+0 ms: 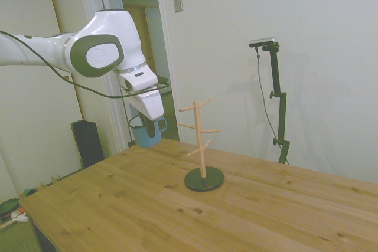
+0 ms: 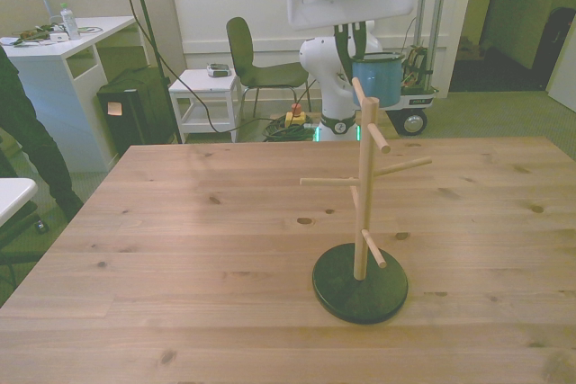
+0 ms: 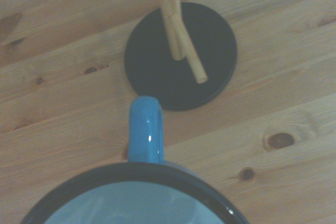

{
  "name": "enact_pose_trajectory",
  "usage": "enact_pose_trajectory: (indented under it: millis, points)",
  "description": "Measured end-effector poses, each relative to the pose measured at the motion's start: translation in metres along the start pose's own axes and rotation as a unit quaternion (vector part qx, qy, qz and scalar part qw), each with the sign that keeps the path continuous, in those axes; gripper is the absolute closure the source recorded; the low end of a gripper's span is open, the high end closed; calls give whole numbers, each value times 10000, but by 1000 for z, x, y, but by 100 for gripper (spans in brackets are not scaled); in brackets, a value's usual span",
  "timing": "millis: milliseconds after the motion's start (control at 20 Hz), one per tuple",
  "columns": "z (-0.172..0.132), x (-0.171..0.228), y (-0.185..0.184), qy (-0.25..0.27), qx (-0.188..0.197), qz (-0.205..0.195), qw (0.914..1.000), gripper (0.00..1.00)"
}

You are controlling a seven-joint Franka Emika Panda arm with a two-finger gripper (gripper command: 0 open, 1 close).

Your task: Hang the mug

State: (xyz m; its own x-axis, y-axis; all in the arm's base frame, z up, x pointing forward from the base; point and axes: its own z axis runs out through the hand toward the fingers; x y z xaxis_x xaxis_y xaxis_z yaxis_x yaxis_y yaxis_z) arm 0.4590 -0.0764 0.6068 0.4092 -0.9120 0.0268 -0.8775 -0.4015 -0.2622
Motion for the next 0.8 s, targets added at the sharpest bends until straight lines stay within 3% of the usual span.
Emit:
enact_pose_trajectory:
  millis: [450,800]
  points:
    - [-15,79,57,-26,-60,182,9998,100]
    - [-8,139,24,-131,-179,260,9994,100]
